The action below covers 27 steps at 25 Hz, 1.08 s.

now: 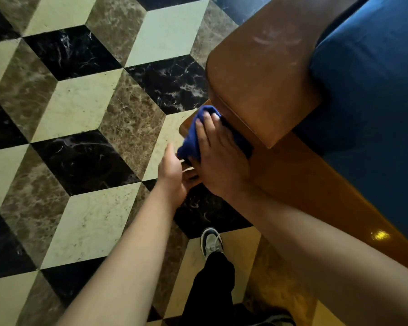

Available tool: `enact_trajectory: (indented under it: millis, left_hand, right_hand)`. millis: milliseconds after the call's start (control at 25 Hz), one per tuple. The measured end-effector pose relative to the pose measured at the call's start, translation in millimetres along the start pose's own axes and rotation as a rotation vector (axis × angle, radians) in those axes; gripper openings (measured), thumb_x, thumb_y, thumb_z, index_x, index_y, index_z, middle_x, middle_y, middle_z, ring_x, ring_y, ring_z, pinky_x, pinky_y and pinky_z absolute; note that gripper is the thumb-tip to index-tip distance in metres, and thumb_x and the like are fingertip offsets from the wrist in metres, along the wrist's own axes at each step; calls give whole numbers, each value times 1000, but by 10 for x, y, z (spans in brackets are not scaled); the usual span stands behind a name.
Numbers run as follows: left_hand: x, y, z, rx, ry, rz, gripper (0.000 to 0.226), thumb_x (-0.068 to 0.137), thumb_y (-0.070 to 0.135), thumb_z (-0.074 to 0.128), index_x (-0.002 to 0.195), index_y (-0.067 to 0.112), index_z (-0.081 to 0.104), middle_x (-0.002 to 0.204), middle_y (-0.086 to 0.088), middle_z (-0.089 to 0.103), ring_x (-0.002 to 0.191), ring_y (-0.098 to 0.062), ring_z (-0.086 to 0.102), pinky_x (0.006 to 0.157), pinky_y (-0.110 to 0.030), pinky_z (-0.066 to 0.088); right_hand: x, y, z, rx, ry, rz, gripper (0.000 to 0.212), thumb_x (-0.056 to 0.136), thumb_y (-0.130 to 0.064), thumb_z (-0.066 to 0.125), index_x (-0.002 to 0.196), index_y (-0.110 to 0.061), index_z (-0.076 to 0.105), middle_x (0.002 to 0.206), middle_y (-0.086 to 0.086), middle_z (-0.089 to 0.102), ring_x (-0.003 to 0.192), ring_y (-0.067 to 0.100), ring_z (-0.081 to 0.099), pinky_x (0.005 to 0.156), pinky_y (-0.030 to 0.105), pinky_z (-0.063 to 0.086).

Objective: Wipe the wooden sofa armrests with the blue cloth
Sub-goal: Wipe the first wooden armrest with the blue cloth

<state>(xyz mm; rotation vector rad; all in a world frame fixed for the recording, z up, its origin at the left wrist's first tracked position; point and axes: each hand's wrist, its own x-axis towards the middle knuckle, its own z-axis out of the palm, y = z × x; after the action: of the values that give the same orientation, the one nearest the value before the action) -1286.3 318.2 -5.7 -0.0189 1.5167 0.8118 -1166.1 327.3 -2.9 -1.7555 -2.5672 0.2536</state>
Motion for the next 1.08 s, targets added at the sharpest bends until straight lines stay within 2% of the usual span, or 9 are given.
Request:
enact_trajectory:
  millis: [160,280,360,440,520,680,880,960,1080]
  left_hand:
    - [-123,21,80,-20,34,124,58,102,61,31,115,20,71,107,-11,80,92,-27,77,73,-40,63]
    - [-419,-387,288,48,87,212,46,99,60,43,108,27,73,103,-4,80,90,-23,77,71,-38,62]
    - [-638,-905,482,66,100,163,42,98,59,48,114,26,70,112,-6,78,100,-29,74,84,-45,62]
    - [-940,-1584,760,42,118,62,54,98,57,51,133,17,60,131,-11,69,113,-34,68,98,-50,55]
    - [-1324,-2290,1040,86,167,16,62,97,57,52,140,13,49,138,-15,62,120,-36,62,104,-47,50]
    - [-1971,-3653,1435,256,205,48,56,102,50,48,129,1,59,130,-19,68,116,-34,66,82,-19,48]
    - [-2679,-5189,1781,349,67,-159,63,99,60,44,129,6,60,124,-12,70,107,-30,68,95,-42,54]
    - [-2909,-5633,1866,373,-22,-182,66,98,63,45,132,9,61,126,-10,70,108,-28,70,92,-39,56]
    - [-3008,-5884,1839,360,-65,-166,56,94,61,56,120,13,67,111,-8,75,89,-19,72,73,-30,57]
  right_hand:
    - [134,-38,141,-16,48,-16,62,105,-30,37,160,-5,24,168,17,22,156,34,21,128,44,18]
    - [-442,242,158,-33,-5,-85,70,103,-33,43,163,-9,14,171,12,13,159,30,11,129,44,14]
    - [-1041,479,116,13,-49,-50,77,102,-37,48,163,-10,10,172,12,11,159,29,8,128,45,13]
    - [-1770,763,45,32,-56,39,70,105,-32,44,163,-11,12,172,12,11,159,30,6,128,47,13]
    - [-2528,1063,-9,-5,-57,106,67,105,-30,41,163,-11,13,172,14,10,159,31,6,129,48,11]
    - [-4047,1577,36,-47,-69,204,71,104,-26,47,163,-10,11,171,17,7,159,32,5,128,45,8]
    - [-5755,2067,13,-83,-138,349,73,102,-27,47,163,-10,12,171,16,6,158,30,6,127,45,8]
    - [-6229,2092,-13,-36,-127,494,73,101,-28,48,163,-9,14,170,17,8,157,31,7,126,45,9]
    - [-6468,2014,-69,210,-103,693,80,97,-32,60,163,-14,18,172,13,7,159,29,8,127,42,15]
